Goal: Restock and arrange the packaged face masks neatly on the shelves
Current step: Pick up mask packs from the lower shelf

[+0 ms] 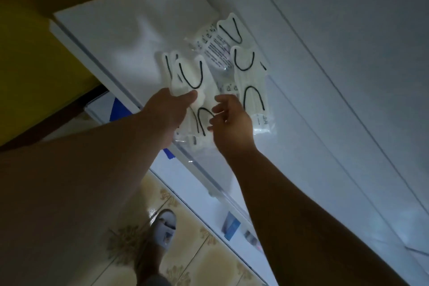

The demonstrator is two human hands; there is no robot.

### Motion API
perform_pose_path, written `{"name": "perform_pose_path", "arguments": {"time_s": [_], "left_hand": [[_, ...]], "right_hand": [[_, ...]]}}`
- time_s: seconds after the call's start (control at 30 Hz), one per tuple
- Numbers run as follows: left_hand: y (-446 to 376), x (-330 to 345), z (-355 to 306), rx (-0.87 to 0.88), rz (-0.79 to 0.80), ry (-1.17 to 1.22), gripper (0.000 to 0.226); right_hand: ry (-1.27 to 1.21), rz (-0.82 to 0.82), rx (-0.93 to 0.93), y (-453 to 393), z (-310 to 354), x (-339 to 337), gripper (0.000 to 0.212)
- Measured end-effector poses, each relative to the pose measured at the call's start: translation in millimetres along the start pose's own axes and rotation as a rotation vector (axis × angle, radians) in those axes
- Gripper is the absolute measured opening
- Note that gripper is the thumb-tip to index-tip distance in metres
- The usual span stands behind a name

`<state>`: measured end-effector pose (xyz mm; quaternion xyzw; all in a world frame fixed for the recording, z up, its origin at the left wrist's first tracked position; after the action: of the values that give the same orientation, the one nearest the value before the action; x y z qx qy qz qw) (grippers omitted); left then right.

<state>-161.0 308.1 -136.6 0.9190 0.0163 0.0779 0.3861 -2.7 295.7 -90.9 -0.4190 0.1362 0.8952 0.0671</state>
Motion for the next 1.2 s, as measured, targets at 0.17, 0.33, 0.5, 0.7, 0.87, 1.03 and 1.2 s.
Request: {"name": "perform_pose_path", "arguments": {"time_s": [0.17, 0.33, 0.5, 0.7, 0.87, 1.03, 1.2], "left_hand": [[-11.3, -3.2, 10.6, 0.002, 0.033, -0.010, 0.074], [-14.0, -6.4, 14.7, -0.020, -0.009, -0.043, 0.053], [-13.6, -6.6, 16.2, -0.004, -0.032, -0.073, 0.044], [-8.9, -8.0, 12.9, 0.020, -0.054, -0.158, 0.049], [-11.8, -7.4, 15.3, 0.035, -0.053, -0.163, 0.045], [-13.7, -8.3, 17.4, 0.047, -0.069, -0.117, 0.045], [-7.4, -8.4, 15.4, 0.010, -0.056, -0.058, 0.040]], "right_hand": [[0.352, -0.127, -0.168, -37.6, 21.0, -20.4, 0.035], [0.661, 0.091, 0.093, -103.5, -11.0, -13.2, 0.084], [0.605, -0.052, 0.033, -112.4, -10.1, -20.4, 0.053], [0.604, -0.111, -0.036, -127.8, 1.3, -29.2, 0.034], [0.633, -0.024, -0.176, -137.4, 16.9, -13.8, 0.037], [0.693, -0.105, -0.098, -141.4, 14.7, -23.8, 0.055], [0.672, -0.134, -0.115, -117.4, 29.4, -38.2, 0.037]]}}
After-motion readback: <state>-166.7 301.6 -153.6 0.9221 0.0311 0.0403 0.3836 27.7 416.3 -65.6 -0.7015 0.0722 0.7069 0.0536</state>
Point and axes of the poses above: each hand's wrist, its own y-axis away from the middle knuckle, its own x-axis out of the palm, z = x × y, the point moved 9 cm from there along -y, towards the middle knuckle, and after that the axes turned 8 degrees about y, right-handed, at the moved point
